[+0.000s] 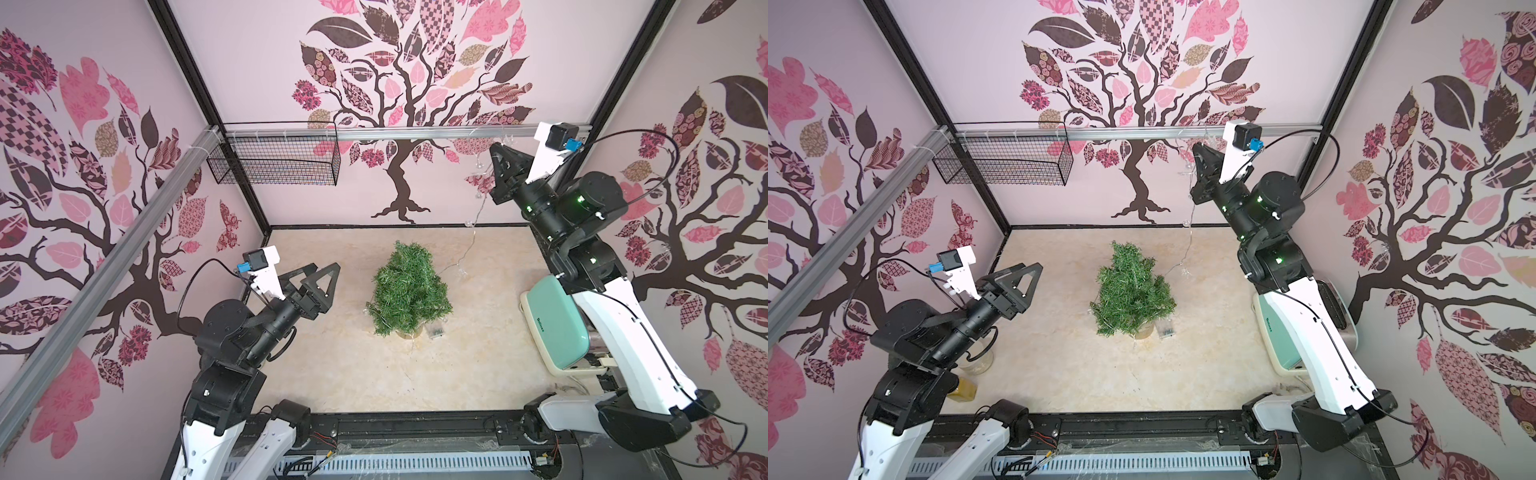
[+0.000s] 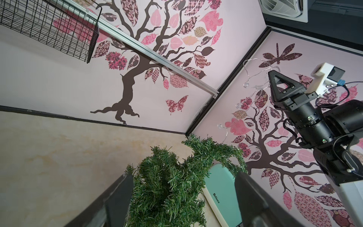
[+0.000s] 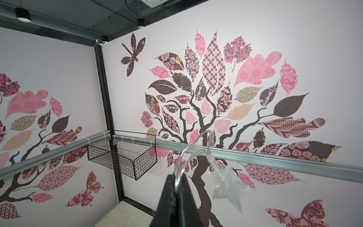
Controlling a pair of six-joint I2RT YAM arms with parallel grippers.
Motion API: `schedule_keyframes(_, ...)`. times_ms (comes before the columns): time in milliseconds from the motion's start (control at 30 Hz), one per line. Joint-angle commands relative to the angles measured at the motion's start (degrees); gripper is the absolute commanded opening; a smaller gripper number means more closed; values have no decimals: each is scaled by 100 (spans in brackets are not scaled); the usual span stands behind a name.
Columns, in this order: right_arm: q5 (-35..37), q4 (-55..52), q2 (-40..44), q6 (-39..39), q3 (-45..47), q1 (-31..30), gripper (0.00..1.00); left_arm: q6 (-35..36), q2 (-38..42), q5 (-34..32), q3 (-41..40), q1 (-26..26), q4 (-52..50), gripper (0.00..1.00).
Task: Remove string lights from the small christmas tree
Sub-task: Remove the light string from the Christmas tree.
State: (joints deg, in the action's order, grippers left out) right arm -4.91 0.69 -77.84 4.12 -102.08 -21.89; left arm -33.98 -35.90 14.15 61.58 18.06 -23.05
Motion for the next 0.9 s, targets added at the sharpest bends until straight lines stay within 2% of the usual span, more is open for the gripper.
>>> schedule_keyframes(0, -608, 107, -384, 504, -489, 343, 0, 163, -160, -49, 126, 31, 176, 87)
schedule_keyframes(233, -1537, -291, -1704, 865, -1893, 655, 0, 451, -685, -320, 169, 6, 480, 87)
schedule_keyframes(333, -1953, -333, -2271, 1185, -2569, 660, 0, 476, -1029, -317, 180, -131, 793, 91)
schedule_keyframes(533, -2662, -58, -3247, 2065, -3545, 653, 0, -53, -2092, 849, 239, -950, 1920, 96)
schedule_keyframes(667, -2928, 184, -3724, 2562, -3925, 591, 0, 180, -2797, 972, 473, -960, 2280, 96)
schedule_keyframes(867, -3113, 206, -4518, 2971, -4846, 338, 0, 86, -3854, 1441, 664, -956, 3192, 95)
